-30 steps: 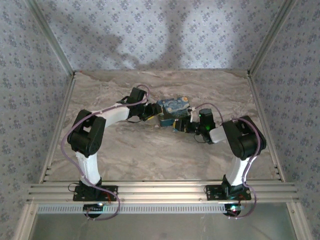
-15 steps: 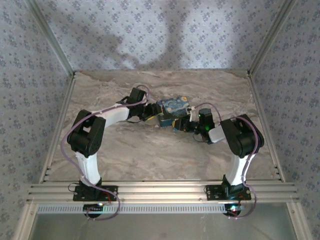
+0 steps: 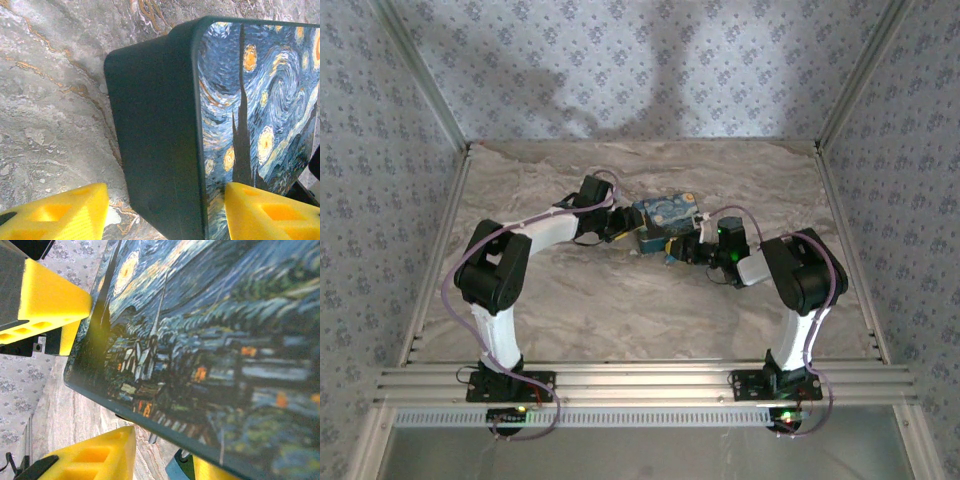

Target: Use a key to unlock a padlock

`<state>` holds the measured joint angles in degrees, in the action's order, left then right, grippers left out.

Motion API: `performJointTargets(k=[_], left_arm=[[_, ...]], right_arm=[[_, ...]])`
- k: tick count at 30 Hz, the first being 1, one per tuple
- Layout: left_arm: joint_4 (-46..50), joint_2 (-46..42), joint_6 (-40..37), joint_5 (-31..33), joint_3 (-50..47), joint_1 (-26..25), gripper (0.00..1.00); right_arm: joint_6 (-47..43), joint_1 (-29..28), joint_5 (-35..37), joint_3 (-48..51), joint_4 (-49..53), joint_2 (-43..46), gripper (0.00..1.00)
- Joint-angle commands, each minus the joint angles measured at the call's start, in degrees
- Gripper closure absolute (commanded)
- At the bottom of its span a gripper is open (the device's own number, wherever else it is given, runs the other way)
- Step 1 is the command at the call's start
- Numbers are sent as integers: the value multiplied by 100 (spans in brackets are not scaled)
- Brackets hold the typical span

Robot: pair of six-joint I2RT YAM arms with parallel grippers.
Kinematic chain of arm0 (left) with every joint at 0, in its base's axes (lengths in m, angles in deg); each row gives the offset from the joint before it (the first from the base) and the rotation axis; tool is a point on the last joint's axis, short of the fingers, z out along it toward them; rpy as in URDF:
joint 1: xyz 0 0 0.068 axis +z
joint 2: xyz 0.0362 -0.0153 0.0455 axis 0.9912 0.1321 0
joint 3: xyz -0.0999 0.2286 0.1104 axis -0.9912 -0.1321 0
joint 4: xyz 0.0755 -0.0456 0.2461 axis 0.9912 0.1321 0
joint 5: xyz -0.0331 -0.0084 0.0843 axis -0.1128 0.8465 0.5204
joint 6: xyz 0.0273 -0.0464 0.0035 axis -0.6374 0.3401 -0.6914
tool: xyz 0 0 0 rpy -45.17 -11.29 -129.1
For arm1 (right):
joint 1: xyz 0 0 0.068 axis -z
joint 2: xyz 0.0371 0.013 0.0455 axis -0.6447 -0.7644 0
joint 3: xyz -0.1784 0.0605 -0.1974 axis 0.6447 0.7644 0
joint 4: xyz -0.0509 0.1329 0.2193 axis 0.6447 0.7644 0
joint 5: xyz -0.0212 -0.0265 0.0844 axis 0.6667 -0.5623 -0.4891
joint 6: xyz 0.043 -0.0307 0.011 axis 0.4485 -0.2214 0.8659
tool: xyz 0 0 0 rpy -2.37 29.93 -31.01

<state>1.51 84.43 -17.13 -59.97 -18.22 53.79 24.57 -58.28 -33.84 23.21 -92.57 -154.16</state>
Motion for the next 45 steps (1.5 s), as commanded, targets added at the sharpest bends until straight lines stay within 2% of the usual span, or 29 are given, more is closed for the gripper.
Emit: performJointTargets(k=[1,9,20,27,45], left_arm=[[468,-22,16,144,-210,-38,39],[468,-18,13,151,-205,-41,39],[468,-36,3,171,-238,-45,39],[442,-36,-2,197,-296,-29,39],[363,-45,24,184,-412,-24,39]], right_arm=[[25,29,-102,51,-17,-49,67],[-40,40,-23,67,160,-48,72],[-63,49,12,46,288,-58,86],[88,95,39,122,118,-55,91],[297,253,136,227,60,336,93]])
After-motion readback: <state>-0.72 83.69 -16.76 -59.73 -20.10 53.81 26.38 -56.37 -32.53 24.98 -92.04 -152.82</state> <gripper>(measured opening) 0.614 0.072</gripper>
